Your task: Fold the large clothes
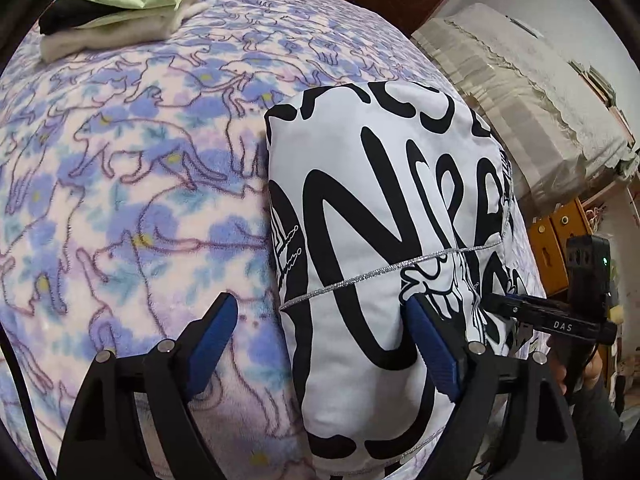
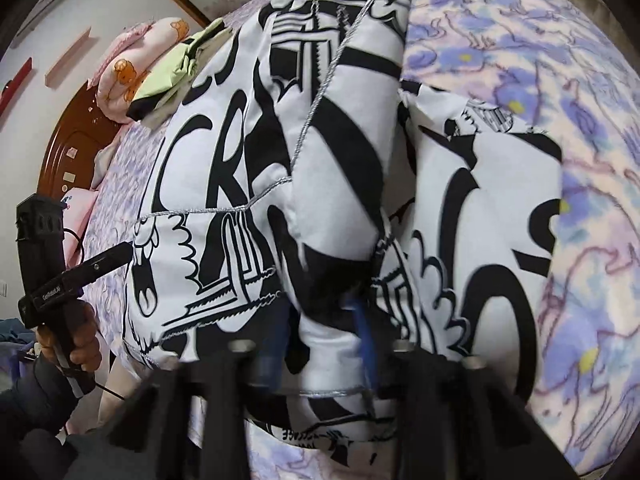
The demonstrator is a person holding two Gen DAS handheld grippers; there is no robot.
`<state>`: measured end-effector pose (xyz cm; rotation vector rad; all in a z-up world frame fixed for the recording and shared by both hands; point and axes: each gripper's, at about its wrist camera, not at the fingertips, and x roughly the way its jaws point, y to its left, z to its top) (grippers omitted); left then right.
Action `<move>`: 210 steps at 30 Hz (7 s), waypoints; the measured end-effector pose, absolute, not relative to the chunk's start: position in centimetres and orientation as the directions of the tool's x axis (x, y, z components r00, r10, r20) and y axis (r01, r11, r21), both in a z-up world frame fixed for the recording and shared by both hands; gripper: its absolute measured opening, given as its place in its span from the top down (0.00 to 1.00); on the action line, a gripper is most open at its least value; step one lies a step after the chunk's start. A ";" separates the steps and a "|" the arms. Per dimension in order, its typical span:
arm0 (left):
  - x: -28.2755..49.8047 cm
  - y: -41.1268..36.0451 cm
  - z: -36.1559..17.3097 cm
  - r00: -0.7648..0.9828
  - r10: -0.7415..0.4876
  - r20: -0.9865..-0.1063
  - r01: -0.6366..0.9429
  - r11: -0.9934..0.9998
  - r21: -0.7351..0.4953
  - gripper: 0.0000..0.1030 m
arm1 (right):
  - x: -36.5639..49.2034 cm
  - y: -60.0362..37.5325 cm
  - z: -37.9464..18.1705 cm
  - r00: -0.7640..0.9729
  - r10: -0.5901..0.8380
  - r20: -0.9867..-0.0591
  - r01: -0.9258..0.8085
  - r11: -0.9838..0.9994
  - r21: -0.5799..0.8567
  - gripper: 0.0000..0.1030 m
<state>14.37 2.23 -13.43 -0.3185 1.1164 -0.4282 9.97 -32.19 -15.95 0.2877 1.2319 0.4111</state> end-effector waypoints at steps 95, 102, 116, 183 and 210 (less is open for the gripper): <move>7.9 -7.6 -10.9 0.504 -0.337 -0.795 0.377 0.914 -0.148 0.74 | 2.1 -34.1 -14.2 0.543 0.005 -0.839 0.116 0.990 0.080 0.81; 7.9 -7.1 -10.1 0.491 -0.329 -0.807 0.328 0.928 -0.179 0.42 | 2.6 -33.9 -14.1 0.515 0.031 -0.857 0.146 0.982 0.123 0.62; 6.1 -3.3 -6.5 0.535 -0.301 -0.790 0.238 0.950 -0.201 0.30 | 2.1 -32.4 -11.6 0.452 0.082 -0.888 0.082 0.988 0.133 0.44; 16.1 -7.3 -17.3 0.158 -0.493 -0.856 0.115 0.870 -0.480 0.03 | 12.3 -39.2 -21.0 0.210 0.582 -0.786 0.008 0.803 0.597 0.01; 15.5 -8.3 -14.3 0.213 -0.475 -0.854 0.214 0.875 -0.434 0.51 | 11.1 -35.2 -15.3 0.260 0.406 -0.876 0.001 0.907 0.421 0.65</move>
